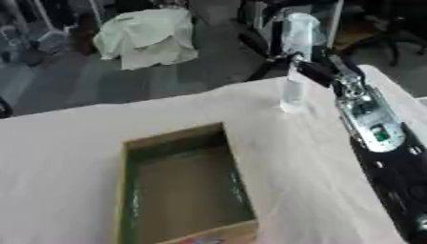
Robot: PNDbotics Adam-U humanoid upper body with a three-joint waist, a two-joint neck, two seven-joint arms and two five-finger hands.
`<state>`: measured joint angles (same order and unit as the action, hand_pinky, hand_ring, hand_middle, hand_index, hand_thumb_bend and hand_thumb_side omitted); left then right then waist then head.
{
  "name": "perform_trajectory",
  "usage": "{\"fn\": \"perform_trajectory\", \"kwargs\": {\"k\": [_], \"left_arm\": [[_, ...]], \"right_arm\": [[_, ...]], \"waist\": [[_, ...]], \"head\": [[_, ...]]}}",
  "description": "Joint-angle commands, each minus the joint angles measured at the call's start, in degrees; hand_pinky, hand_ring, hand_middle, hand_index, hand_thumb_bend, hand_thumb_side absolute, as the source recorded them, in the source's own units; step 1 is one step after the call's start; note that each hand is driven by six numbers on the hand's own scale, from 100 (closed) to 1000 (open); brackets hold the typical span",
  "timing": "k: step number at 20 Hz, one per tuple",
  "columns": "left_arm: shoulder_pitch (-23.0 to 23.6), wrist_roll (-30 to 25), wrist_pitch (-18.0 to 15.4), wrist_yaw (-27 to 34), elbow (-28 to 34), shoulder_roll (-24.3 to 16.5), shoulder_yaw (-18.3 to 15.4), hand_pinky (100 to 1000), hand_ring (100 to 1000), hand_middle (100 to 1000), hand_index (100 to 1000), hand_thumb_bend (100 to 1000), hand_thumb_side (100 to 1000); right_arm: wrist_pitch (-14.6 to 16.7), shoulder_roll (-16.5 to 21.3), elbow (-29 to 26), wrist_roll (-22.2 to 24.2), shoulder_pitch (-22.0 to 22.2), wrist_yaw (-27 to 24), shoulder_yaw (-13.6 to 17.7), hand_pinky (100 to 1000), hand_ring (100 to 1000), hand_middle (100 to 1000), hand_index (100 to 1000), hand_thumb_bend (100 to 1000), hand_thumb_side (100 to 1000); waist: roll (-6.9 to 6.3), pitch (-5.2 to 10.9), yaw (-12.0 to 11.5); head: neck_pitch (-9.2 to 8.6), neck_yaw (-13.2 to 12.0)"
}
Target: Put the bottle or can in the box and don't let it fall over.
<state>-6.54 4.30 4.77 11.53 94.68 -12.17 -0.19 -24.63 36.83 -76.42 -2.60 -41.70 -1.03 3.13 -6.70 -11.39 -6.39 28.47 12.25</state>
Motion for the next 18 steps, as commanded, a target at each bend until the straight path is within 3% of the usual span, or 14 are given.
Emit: {"fn": "perform_trajectory", "kwargs": {"k": [1,16,18], "left_arm": [[-0.4,-0.2,-0.08,-0.09,0.92,-0.99,-0.24,1000,827,888,772,100,903],[-0.97,-0.67,0.05,-0.33,0.7,-0.96,0.07,1000,827,888,773,100,909],[-0.99,-0.73,0.09,-0.39,0.6,-0.88,0.16,1000,827,888,773,100,909]], "right_arm": [[0.1,2.08,-0.39,-0.21,-1.34,-0.52,0.39,1000,1000,1000,1000,100,550],[0.15,2.54,-0.01,-0.2,-2.3,-0.73,0.44,1000,1000,1000,1000,100,548],[0.08,2.51,0.48,-0.25,-2.53,-0.81,0.36,1000,1000,1000,1000,100,606]], "waist": [[0.18,0.59,-0.06],[0.56,-0.2,-0.12],[0.58,-0.18,-0.14]], "head": [[-0.91,0.17],[-1.25,-0.05],[-1.08,-0.16]]}}
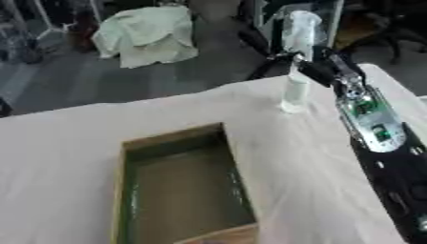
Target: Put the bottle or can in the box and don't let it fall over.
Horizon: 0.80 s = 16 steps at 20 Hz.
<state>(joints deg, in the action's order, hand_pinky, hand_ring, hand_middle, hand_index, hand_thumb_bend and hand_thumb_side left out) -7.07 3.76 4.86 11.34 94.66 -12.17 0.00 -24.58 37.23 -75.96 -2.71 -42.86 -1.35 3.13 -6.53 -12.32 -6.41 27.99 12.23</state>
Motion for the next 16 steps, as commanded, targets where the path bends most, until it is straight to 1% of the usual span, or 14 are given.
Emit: {"fn": "perform_trajectory", "kwargs": {"k": [1,5,9,13,16], "left_arm": [[-0.46,-0.22,0.01,-0.23,0.58,-0.84,-0.02,1000,827,888,774,100,909],[-0.69,-0.4,-0.02,-0.16,0.56,-0.95,0.08,1000,827,890,774,100,905],[-0.75,-0.82,0.13,0.02,0.36,-1.09,0.39,1000,828,891,774,100,903],[-0.7,-1.26,0.32,0.32,0.06,-1.31,0.72,1000,828,892,774,100,901],[-0.53,-1.64,0.47,0.58,-0.22,-1.38,0.98,1000,828,892,774,100,898]], "right_arm": [[0.05,2.05,0.35,-0.2,-1.53,-0.57,0.3,1000,1000,1000,1000,100,630],[0.12,1.89,2.46,-0.17,-2.29,-0.74,-0.13,1000,1000,1000,1000,100,632],[0.52,1.69,6.14,-0.51,-2.51,-1.36,-0.15,1000,1000,1000,1000,100,628],[1.41,1.74,9.31,-0.49,-1.8,-2.23,-0.28,1000,1000,1000,1000,100,628],[2.17,1.65,11.83,-0.2,-1.31,-3.2,-0.52,1000,1000,1000,1000,100,629]], "waist": [[0.42,0.8,-0.13],[0.54,1.43,-0.29],[0.94,2.79,-0.53],[1.46,4.6,-0.93],[1.77,6.33,-1.27]], "head": [[-0.44,-0.18],[0.52,-0.25],[1.87,-0.23],[3.44,-0.19],[5.22,-0.26]]}}
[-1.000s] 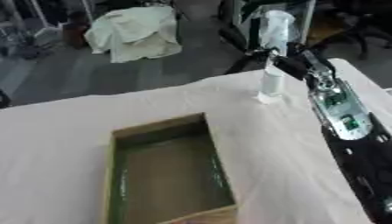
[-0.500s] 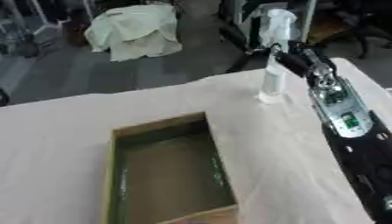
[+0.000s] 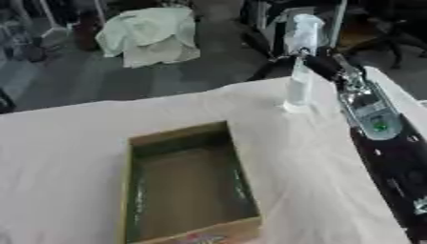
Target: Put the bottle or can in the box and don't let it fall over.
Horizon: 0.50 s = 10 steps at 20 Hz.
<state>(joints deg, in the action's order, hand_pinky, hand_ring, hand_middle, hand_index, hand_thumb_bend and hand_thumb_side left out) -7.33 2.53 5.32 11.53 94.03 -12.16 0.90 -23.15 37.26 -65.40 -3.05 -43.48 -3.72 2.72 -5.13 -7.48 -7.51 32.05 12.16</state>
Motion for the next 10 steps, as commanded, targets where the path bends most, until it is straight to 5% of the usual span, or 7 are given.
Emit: {"fn": "perform_trajectory", "kwargs": {"k": [1,10], "left_arm": [[-0.22,-0.51,0.06,0.5,0.32,-1.38,0.14,1000,828,893,774,100,897],[0.01,-1.34,0.3,0.92,-0.18,-1.28,0.63,1000,828,894,775,100,896]], "right_arm": [[1.04,1.65,2.08,0.15,-0.54,-0.99,-0.24,1000,1000,1000,1000,100,629],[3.27,1.5,6.3,0.45,-0.09,-0.89,-1.03,1000,1000,1000,1000,100,627]], "waist": [[0.44,1.98,-0.27],[0.76,4.33,-0.78]], "head": [[1.62,-0.29],[3.11,-0.19]]}}
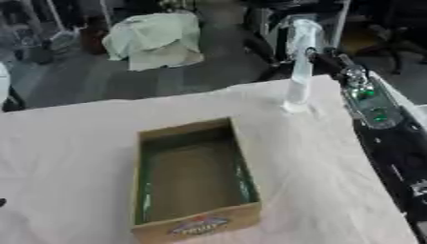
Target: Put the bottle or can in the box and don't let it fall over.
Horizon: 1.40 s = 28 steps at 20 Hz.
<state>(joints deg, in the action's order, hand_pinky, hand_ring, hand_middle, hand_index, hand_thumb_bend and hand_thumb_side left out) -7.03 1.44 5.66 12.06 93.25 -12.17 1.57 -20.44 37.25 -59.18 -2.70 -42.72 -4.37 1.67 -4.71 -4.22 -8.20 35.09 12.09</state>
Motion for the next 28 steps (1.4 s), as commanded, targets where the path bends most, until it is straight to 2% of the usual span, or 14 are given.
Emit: {"fn": "perform_trajectory", "kwargs": {"k": [1,9,28], "left_arm": [[-0.29,-0.27,-0.03,0.41,0.6,-1.27,-0.04,1000,828,894,775,100,895],[-0.58,-0.34,-0.03,0.61,0.7,-1.17,-0.07,1000,828,894,775,100,895],[-0.71,-0.76,0.16,0.3,0.5,-0.45,0.22,1000,830,895,776,100,904]], "right_arm": [[0.66,1.54,0.19,0.15,-0.84,-0.17,-0.01,1000,1000,1000,1000,100,626],[1.33,1.51,0.4,1.1,-1.1,0.87,-0.42,1000,1000,1000,1000,100,624],[2.01,1.45,0.76,0.67,-2.09,1.96,-0.83,1000,1000,1000,1000,100,619]], "waist": [[0.33,1.12,-0.1],[0.32,1.09,-0.25],[0.31,-0.09,-0.87]], "head": [[0.04,-0.16],[-0.26,-0.34],[-1.73,-0.71]]}}
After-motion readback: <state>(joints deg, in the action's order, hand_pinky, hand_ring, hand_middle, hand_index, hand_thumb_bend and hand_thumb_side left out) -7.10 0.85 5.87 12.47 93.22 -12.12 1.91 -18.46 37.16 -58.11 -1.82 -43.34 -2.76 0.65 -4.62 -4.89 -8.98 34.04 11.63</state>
